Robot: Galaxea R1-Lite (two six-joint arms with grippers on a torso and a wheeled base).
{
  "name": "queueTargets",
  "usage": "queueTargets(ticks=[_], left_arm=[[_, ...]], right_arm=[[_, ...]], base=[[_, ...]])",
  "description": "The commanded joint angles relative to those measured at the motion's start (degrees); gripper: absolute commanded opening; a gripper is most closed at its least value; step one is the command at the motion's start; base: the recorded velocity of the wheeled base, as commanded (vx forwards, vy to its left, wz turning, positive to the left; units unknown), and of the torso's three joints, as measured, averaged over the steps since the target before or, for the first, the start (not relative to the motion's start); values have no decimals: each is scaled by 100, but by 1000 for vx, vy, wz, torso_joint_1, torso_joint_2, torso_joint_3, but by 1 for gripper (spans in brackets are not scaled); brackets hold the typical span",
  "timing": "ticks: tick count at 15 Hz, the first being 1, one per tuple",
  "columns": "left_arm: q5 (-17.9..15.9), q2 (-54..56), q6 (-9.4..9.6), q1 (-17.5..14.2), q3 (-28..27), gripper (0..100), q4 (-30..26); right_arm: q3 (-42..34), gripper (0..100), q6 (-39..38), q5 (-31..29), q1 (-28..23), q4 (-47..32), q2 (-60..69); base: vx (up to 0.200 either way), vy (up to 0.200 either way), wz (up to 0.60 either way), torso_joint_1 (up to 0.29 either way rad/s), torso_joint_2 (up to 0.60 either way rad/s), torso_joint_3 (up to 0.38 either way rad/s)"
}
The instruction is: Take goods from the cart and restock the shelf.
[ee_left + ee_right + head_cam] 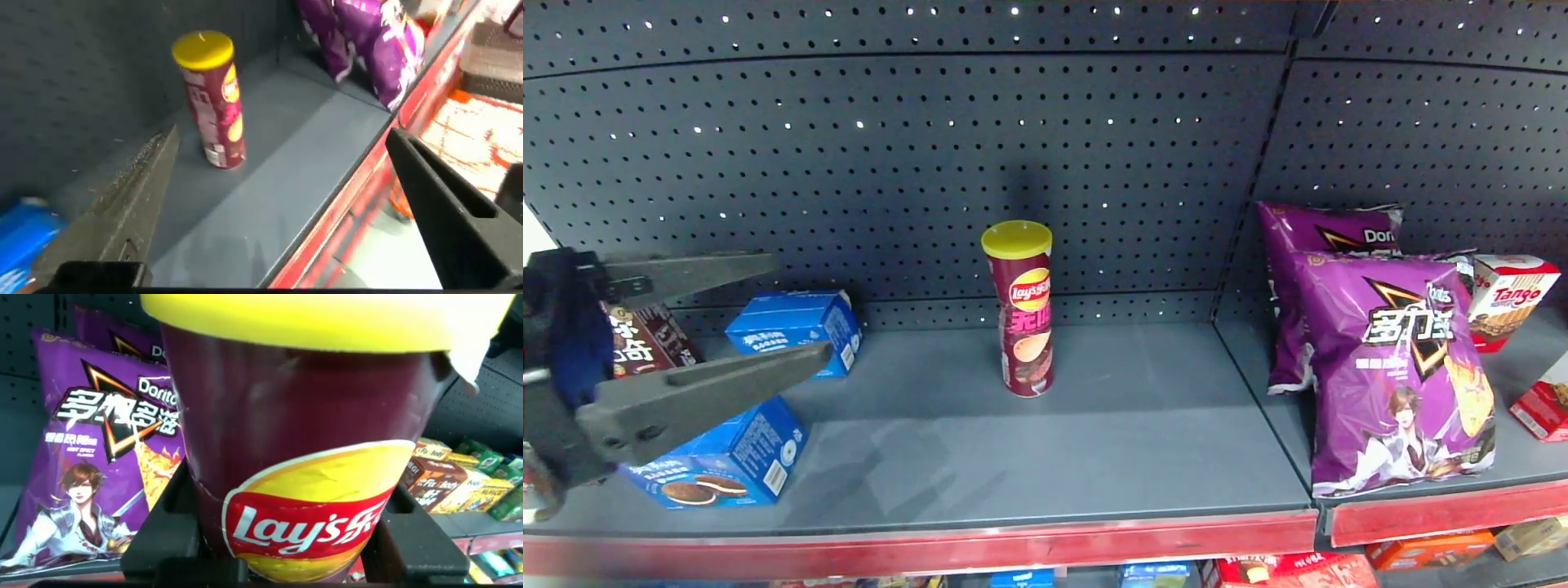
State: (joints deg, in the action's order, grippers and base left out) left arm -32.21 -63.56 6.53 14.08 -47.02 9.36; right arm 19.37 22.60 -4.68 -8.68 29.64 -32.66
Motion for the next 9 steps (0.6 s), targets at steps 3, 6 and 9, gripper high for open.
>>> queueTargets(ticks=[3,6,9], left_arm=[[180,-2090,-21,200,-1090,100,215],[180,-2705,-21,200,-1152,100,567],[180,-3127,-12,60,-1178,100,690]], right_arm=[[49,0,43,-15,-11,-2,-65],[49,0,51,-24,-90,-10,-12],[146,0,113,-6,-160,-19,-56]], base=[[0,0,0,0,0,0],[0,0,0,0,0,0],[0,0,0,0,0,0]])
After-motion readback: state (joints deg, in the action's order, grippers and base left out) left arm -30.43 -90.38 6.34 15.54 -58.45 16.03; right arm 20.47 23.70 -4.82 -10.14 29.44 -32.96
